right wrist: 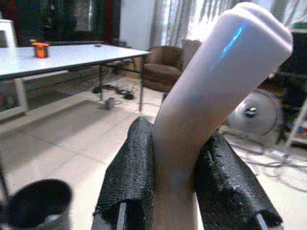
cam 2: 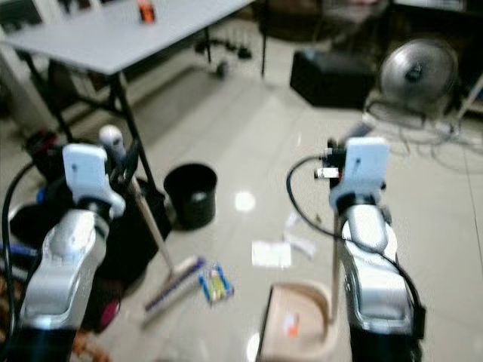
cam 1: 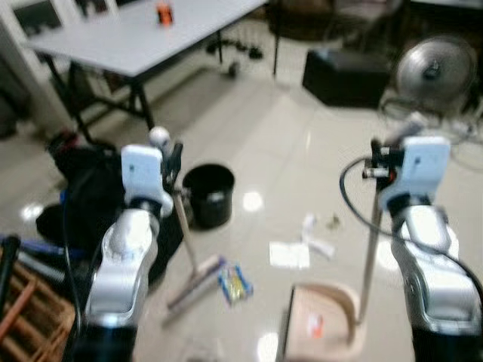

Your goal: Sweep floor

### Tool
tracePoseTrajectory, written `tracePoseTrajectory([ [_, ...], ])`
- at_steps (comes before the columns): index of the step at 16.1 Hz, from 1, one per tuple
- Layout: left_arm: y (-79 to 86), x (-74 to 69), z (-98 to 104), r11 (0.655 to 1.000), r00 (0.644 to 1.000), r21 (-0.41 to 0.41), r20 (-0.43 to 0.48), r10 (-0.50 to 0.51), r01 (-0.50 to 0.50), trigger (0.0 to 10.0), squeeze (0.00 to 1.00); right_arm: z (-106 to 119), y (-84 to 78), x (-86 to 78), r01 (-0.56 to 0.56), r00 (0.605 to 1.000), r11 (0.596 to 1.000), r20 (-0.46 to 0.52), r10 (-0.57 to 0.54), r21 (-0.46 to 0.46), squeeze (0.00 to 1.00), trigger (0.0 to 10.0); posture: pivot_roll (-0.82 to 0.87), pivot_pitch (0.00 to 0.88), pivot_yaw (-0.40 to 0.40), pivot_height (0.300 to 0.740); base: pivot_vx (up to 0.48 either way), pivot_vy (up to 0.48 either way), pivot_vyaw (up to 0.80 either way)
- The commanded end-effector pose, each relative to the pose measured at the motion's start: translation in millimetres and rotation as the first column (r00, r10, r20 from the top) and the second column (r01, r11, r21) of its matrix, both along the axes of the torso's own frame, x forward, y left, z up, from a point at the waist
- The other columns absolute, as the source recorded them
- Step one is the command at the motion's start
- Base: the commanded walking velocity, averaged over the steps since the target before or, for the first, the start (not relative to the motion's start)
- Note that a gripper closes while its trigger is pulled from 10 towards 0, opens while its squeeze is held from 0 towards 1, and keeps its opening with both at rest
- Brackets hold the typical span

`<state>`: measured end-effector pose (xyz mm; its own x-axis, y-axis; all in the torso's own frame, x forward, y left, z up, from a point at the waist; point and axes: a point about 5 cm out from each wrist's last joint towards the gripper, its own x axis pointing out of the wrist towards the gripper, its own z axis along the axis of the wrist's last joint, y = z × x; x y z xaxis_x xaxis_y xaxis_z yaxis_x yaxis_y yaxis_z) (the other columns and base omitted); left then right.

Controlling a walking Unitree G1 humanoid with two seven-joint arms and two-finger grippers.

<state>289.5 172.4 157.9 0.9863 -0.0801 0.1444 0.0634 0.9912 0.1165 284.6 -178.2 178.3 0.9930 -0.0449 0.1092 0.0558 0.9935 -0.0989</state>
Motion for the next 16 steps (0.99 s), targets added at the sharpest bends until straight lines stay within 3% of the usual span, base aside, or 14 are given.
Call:
tracePoseTrajectory([
  [1,-0.9,1.9,10.7,1.000,0.999,0.023,0.048,-0.003,0.002,10.0,0.00,9.5,0.4,-0.8,-0.015,0.999,1.000,0.046,0.014,0.008,0.00,10.0,0.01,0.000,0.030,0.740,0.405,0.000,0.00],
  [10,1.4,1.2,9.1,0.999,0.999,0.033,0.037,0.005,-0.006,10.0,0.00,2.3,4.6,1.6,-0.058,0.998,0.998,0.018,0.058,0.014,0.00,10.0,0.02,0.011,0.033,0.740,0.405,0.000,0.00],
  [13,4.6,-1.1,8.7,0.999,1.000,0.033,0.026,0.010,-0.010,10.0,0.00,1.5,0.9,9.0,-0.010,1.000,1.000,0.023,0.010,-0.005,0.00,10.0,0.05,0.047,0.006,0.740,0.397,0.000,0.00],
  [14,5.4,-0.8,5.1,0.999,1.000,0.034,0.001,0.017,-0.017,10.0,0.00,2.4,1.6,12.4,0.005,0.999,0.998,0.039,-0.003,-0.057,0.00,10.0,0.06,0.062,0.006,0.740,0.000,0.000,0.00],
  [16,10.0,2.1,-2.5,0.998,0.998,0.034,-0.033,0.049,-0.047,10.0,0.00,-1.1,4.0,16.6,-0.005,0.999,0.998,0.043,0.008,-0.063,0.00,10.0,0.07,0.100,0.014,0.740,0.000,0.000,0.00],
])
